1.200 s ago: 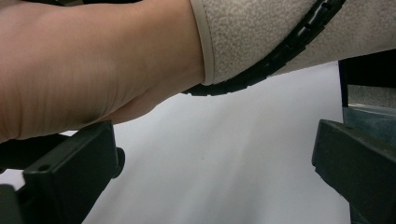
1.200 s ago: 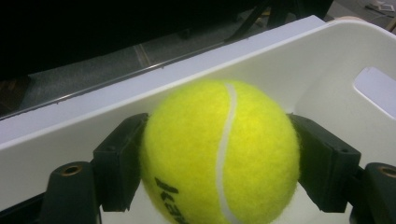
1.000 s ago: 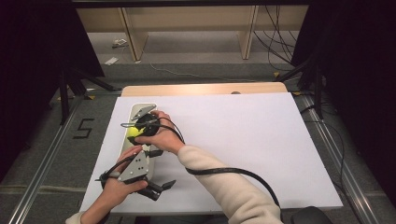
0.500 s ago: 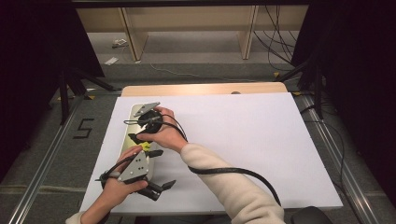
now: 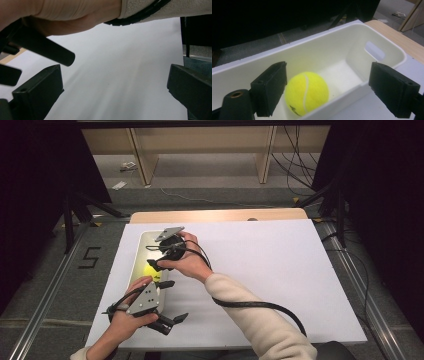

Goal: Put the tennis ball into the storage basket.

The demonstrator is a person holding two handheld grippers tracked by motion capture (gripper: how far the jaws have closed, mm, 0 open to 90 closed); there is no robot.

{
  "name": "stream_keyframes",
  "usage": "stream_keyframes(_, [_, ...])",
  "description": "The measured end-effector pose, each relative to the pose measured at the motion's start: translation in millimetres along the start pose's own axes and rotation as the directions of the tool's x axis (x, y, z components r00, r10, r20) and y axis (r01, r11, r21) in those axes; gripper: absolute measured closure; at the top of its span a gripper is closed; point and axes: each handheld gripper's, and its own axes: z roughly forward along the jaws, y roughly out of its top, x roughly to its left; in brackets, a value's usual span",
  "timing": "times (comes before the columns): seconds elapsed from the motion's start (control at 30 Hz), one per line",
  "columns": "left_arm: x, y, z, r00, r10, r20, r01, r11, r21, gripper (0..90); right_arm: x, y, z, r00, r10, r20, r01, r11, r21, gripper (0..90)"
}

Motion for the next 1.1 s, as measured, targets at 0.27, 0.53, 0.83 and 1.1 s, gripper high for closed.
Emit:
stream_keyframes(0.27, [0.1, -0.1, 0.2, 1.0, 0.002, -0.003, -0.002, 1.0, 0.002, 0.0, -11.8, -7.0, -25.1, 0.9993, 0.013, 0.036, -0.013, 1.0, -0.018, 15.9])
stream_keyframes(0.53, [0.4, -0.3, -0.2, 1.0, 0.002, -0.004, -0.002, 1.0, 0.003, 0.0, -20.7, -15.5, -45.7, 0.9978, 0.012, 0.065, -0.01, 1.0, -0.025, 16.0])
stream_keyframes(0.83, [0.6, -0.6, -0.4, 1.0, 0.001, -0.006, -0.001, 1.0, 0.006, 0.0, -32.5, -29.4, -68.9, 0.9944, 0.025, 0.103, -0.022, 0.999, -0.025, 15.9])
stream_keyframes(1.1, [0.3, -0.6, -0.6, 1.0, 0.0, -0.006, 0.0, 1.0, 0.007, 0.0, -43.6, -44.5, -85.8, 0.9896, 0.053, 0.134, -0.05, 0.998, -0.024, 15.9])
